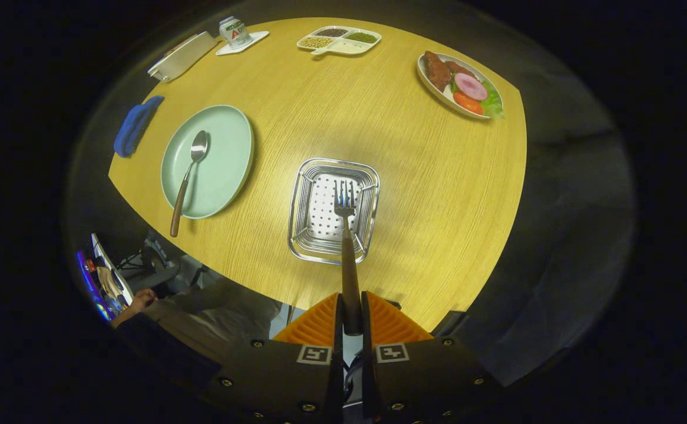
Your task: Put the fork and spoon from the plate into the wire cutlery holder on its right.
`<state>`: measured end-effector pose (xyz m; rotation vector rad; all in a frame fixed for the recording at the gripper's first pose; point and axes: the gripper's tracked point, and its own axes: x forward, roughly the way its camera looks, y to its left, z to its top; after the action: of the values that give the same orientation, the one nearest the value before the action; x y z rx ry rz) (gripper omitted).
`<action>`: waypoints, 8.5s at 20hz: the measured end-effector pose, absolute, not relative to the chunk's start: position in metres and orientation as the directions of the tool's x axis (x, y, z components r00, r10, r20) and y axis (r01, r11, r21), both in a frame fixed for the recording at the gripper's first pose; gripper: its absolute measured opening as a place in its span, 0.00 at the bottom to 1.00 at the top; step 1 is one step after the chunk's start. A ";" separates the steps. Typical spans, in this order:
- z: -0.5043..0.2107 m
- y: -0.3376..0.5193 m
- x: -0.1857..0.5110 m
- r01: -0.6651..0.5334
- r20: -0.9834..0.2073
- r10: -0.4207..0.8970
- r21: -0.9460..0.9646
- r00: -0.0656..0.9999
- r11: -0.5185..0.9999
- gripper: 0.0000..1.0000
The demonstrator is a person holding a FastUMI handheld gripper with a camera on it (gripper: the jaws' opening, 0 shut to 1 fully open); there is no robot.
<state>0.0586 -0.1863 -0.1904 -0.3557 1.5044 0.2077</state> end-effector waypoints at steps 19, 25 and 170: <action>-0.135 -0.100 0.015 -0.274 -0.926 0.127 0.028 0.354 0.961 0.44; -0.152 -0.048 -0.002 -0.309 -0.914 0.198 0.085 0.354 0.947 0.44; -0.101 -0.149 0.073 -0.058 -0.871 0.115 0.099 0.478 0.993 0.42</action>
<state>0.0731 -0.1486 -0.1011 0.0586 1.0678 0.1061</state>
